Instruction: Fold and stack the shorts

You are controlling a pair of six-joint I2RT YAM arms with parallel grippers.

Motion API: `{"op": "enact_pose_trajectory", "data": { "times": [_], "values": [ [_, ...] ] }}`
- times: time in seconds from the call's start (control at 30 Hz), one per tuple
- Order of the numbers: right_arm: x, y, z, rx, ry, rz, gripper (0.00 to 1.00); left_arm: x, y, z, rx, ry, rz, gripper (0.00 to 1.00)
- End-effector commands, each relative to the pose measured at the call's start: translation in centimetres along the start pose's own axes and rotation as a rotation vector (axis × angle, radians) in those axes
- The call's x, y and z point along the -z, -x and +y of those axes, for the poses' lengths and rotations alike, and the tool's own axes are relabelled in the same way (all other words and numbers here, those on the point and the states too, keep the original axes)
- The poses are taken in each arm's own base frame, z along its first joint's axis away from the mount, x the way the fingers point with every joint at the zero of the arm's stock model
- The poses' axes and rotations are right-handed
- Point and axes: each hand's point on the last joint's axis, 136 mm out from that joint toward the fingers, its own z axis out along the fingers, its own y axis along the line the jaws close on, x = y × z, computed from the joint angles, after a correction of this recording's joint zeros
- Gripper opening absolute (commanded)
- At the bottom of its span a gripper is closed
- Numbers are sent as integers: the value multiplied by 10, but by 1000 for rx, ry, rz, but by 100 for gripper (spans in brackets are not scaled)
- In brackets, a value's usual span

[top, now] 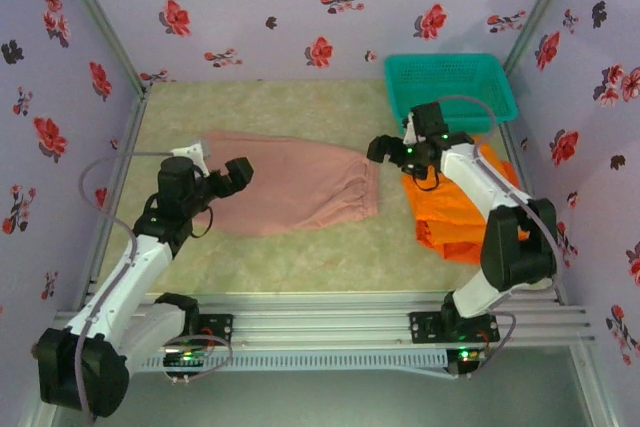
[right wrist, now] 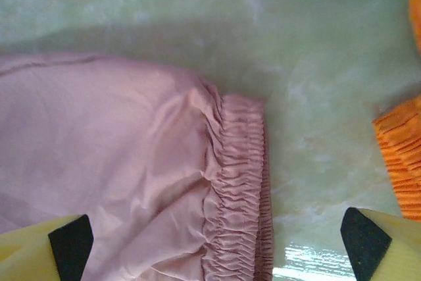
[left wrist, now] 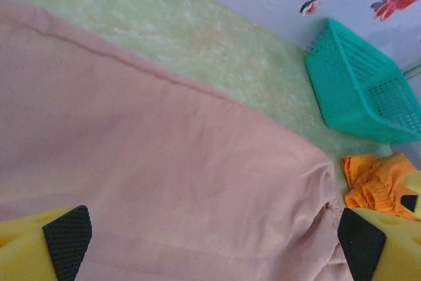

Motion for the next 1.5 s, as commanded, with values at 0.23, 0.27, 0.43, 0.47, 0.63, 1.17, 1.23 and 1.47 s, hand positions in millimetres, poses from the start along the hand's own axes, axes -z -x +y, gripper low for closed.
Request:
{"op": "enact_pose_trajectory", "data": {
  "times": [0.23,0.27,0.43,0.47,0.63,1.17,1.23,1.47],
  "values": [
    [-58,-52,-4,61,-134,192,89,-2,-24,3,76,-57,56,99],
    [-62,-55,-5,64,-147,200,89,-2,-25,3,77,-62,56,99],
    [-73,-60,-11,58,-199,206,83,-2,-26,3,79,-65,59,100],
    [-74,-61,-12,54,-201,205,82,-2,-27,4,80,-64,60,99],
    [-88,-69,-6,40,-167,229,79,-2,-27,5,82,-64,56,99],
    [-110,-83,-10,53,-186,264,27,1,-16,16,131,-45,20,100],
    [-108,-82,-13,72,-210,263,15,2,-11,19,141,-43,9,99],
    [-79,-65,-20,175,-331,243,0,7,3,29,180,-24,-27,100]
  ]
}}
